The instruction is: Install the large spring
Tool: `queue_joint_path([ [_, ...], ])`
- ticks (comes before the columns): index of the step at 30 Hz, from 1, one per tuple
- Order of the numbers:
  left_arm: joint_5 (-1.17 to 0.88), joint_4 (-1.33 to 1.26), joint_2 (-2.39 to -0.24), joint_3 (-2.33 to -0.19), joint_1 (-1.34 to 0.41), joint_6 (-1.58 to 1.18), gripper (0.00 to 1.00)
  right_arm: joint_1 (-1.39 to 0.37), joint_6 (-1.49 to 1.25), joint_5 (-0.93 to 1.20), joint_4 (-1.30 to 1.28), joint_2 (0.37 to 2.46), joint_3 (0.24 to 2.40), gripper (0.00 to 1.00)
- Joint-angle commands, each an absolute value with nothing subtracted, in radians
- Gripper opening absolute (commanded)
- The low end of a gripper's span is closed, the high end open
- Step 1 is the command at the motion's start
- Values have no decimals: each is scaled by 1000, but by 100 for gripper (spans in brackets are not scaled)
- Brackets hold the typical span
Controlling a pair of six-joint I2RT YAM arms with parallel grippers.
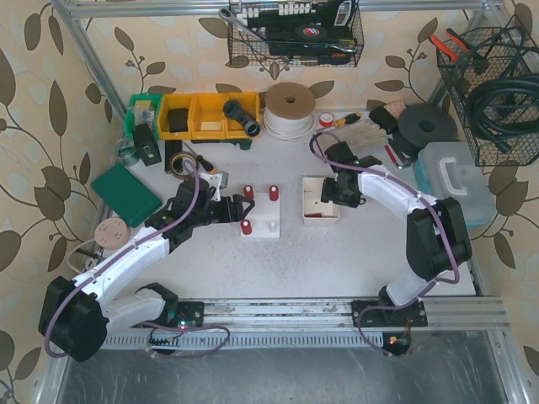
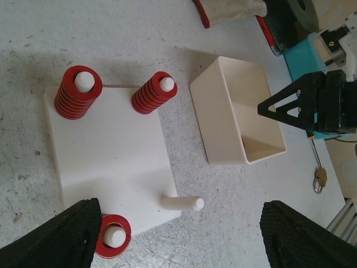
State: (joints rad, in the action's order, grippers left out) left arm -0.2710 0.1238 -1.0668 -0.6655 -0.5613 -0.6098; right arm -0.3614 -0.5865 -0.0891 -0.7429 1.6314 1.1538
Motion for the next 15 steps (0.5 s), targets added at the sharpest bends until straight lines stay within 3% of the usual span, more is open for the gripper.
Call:
queue_joint_path([
  [1,-295,78,-1048,-657,-544,-620,81,-359,-580,-97,-763,1652,1165,61],
  [15,-289,66,-1045,-646,-537,-629,81,-361,-485,-100,-829,1712,1237,38],
])
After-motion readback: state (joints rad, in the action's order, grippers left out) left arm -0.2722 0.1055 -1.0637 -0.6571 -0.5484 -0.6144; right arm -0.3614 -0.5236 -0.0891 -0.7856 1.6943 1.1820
